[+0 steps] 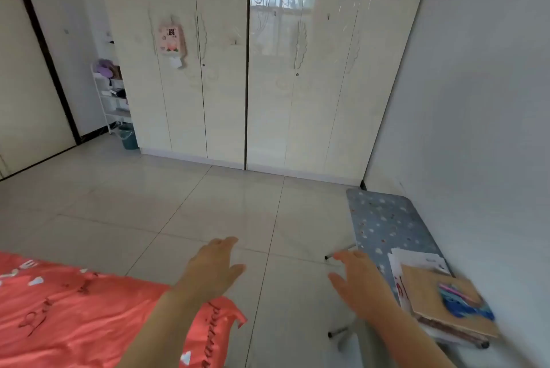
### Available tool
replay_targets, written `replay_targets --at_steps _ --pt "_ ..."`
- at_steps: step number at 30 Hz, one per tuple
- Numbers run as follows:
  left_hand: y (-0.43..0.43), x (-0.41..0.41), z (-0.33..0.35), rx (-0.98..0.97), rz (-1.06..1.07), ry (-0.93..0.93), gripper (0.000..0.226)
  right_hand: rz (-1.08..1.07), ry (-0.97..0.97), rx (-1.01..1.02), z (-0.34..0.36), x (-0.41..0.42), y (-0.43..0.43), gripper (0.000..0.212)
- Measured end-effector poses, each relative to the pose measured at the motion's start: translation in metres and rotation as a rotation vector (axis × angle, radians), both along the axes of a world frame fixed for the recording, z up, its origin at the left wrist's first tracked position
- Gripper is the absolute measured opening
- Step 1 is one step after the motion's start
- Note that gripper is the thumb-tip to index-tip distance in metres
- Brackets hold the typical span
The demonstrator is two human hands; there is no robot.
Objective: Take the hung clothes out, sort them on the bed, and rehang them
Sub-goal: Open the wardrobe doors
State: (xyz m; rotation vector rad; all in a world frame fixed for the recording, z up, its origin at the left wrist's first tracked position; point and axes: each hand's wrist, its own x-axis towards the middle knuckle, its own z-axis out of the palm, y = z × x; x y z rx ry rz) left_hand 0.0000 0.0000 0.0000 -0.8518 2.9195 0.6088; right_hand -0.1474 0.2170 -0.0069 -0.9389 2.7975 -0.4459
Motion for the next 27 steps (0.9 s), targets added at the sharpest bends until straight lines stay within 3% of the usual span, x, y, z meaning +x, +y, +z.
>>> replay_targets --at_steps 12,19,27 --pt "-0.143 -0.142 0.037 0.010 -0.015 0.041 0.061 -0.012 0.030 -0.040 0.038 -0.127 -0.154 0.041" --pt "-0.208 -0.222 0.032 0.034 0.000 0.040 0.061 -0.009 -0.009 -0.058 0.026 -0.209 -0.227 0.042" --pt "-0.291 -0.348 0.035 -0.004 0.048 0.051 0.061 0.078 -0.004 -0.090 0.025 -0.347 -0.324 0.042"
